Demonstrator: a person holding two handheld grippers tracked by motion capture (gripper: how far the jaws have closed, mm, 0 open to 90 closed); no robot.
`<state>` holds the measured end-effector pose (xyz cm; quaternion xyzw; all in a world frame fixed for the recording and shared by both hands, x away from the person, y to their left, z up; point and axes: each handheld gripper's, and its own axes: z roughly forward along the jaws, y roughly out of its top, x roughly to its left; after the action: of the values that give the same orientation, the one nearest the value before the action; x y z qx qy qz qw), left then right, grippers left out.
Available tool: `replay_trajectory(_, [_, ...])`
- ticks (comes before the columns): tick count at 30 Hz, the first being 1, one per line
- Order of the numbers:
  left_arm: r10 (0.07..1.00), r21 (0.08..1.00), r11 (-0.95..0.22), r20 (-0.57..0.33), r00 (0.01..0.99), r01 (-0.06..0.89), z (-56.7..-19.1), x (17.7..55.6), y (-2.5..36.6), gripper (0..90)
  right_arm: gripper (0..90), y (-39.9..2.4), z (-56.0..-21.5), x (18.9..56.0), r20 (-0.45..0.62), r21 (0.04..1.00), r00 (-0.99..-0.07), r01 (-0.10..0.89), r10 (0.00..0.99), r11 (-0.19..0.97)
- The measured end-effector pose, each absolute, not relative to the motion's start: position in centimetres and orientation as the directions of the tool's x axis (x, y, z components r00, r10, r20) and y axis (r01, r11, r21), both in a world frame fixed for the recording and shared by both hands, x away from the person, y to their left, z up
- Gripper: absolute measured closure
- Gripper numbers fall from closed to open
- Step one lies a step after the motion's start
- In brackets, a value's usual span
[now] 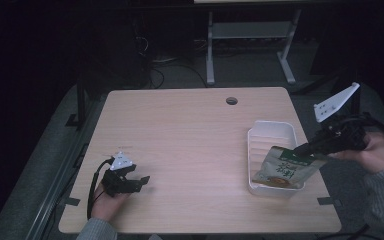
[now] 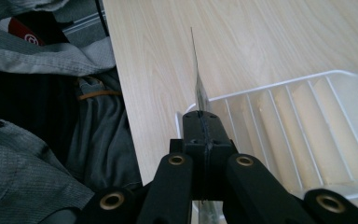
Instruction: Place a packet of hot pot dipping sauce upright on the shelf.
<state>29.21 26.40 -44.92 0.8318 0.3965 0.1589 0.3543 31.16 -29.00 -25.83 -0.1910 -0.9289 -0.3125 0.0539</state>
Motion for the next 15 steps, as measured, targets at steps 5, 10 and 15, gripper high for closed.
replay_trajectory(5, [0.772,0.716,-0.434,-0.016,0.635,0.546,-44.9,29.2,26.5,29.2,90.0,-28.1,-27.4,31.9,0.238,0.515,-0.912,0.411,0.335,0.752])
replay_trajectory(10, [0.773,0.718,-0.431,-0.018,0.634,0.546,-44.9,29.2,26.4,29.2,90.0,-27.7,-28.6,32.3,0.252,0.506,-0.906,0.423,0.34,0.752])
replay_trajectory(15, [0.771,0.715,-0.437,-0.015,0.637,0.545,-44.9,29.2,26.4,29.2,89.8,-27.4,-29.3,32.4,0.265,0.52,-0.903,0.43,0.339,0.738])
